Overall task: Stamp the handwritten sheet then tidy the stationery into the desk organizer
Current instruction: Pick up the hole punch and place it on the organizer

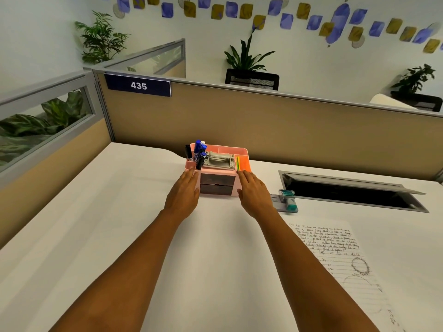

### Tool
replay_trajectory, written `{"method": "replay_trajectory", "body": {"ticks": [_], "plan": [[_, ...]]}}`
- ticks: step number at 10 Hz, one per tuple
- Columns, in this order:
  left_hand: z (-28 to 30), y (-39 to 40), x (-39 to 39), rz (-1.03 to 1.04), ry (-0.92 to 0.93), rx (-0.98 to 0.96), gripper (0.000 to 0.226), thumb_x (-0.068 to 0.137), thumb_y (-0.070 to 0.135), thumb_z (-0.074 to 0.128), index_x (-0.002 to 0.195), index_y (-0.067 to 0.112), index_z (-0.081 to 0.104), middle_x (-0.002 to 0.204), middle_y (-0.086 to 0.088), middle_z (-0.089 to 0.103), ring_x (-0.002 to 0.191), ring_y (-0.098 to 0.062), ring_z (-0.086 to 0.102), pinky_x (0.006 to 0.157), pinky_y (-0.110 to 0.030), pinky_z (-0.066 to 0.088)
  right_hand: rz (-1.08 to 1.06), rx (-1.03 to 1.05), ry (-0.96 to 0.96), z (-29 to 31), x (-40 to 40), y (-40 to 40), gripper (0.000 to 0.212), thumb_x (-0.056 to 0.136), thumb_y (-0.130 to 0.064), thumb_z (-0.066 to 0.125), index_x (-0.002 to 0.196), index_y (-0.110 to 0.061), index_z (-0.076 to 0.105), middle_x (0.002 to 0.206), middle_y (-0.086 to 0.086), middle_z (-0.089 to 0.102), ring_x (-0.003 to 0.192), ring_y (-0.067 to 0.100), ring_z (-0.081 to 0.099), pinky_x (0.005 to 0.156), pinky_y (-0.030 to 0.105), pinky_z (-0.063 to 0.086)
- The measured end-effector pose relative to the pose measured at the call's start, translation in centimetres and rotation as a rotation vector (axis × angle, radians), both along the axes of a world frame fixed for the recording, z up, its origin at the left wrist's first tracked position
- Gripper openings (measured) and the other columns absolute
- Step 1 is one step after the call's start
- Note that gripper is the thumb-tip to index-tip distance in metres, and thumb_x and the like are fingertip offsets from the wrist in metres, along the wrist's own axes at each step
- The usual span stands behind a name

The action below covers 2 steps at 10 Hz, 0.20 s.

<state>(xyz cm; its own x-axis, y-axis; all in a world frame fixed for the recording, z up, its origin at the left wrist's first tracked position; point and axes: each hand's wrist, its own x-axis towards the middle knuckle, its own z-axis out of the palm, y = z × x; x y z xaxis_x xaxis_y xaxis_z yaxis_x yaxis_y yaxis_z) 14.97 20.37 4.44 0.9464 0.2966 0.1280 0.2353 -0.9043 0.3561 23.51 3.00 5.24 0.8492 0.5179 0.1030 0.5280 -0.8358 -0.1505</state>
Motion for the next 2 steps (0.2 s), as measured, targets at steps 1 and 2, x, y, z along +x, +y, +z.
{"method": "replay_trajectory", "body": {"ticks": [1,2], "plan": [[0.0,0.1,-0.6,0.002,0.047,0.011,0.056,0.100,0.027,0.030,0.147,0.010,0.007,0.158,-0.008,0.005,0.147,-0.022,0.007,0.118,-0.028,0.011,-0.018,0.011,0.016,0.2,-0.6,-0.5,0.060,0.099,-0.023,0.042,0.150,-0.014,0.012,0.158,0.005,0.014,0.146,0.027,0.015,0.118,0.040,0.018],[0.2,-0.3,-2.0,0.035,0.025,0.001,0.054,0.100,0.028,0.030,0.147,0.010,0.011,0.158,-0.008,0.009,0.147,-0.022,0.009,0.118,-0.030,0.013,-0.047,0.060,-0.016,0.8,-1.7,-1.5,0.057,0.098,-0.024,0.044,0.148,-0.015,0.018,0.156,0.006,0.023,0.143,0.027,0.023,0.116,0.039,0.023]]}}
